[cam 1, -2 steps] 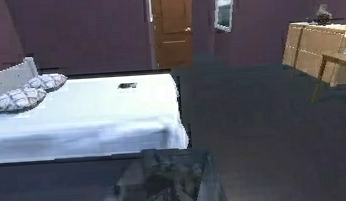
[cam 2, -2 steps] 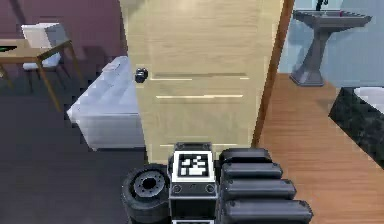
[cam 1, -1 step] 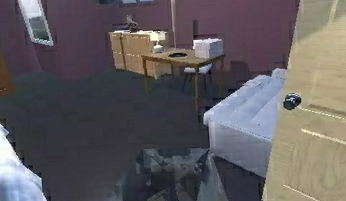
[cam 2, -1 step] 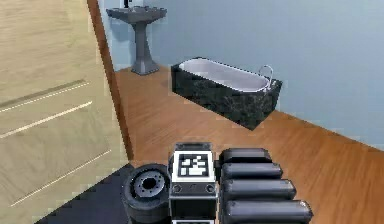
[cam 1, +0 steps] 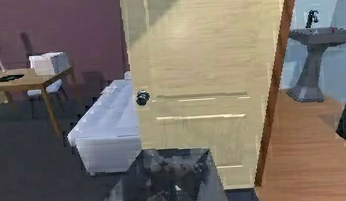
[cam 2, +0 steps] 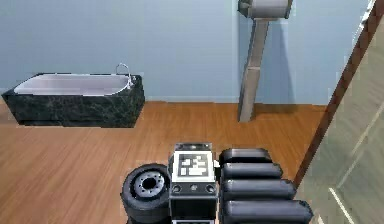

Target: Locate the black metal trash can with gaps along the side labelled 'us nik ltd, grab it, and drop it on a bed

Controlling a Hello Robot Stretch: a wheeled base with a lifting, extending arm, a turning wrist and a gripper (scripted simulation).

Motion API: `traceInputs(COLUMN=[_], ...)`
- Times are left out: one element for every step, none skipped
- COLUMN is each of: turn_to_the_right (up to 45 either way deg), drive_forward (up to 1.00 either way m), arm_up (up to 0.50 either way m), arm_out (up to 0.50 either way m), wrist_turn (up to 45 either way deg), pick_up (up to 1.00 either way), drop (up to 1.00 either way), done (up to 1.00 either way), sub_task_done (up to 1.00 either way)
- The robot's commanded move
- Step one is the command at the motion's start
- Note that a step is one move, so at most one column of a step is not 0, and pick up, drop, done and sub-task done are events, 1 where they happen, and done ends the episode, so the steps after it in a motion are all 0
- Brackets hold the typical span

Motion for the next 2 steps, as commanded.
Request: traceInputs(turn_to_the_right=[0.0,-45.0], drive_forward=[0.15,0.0], arm_up=[0.0,0.0], arm_out=[0.0,0.0], wrist_turn=[0.0,0.0], pick_up=[0.0,0.0], drop=[0.0,0.0], done=[0.0,0.0], sub_task_done=[0.0,0.0])
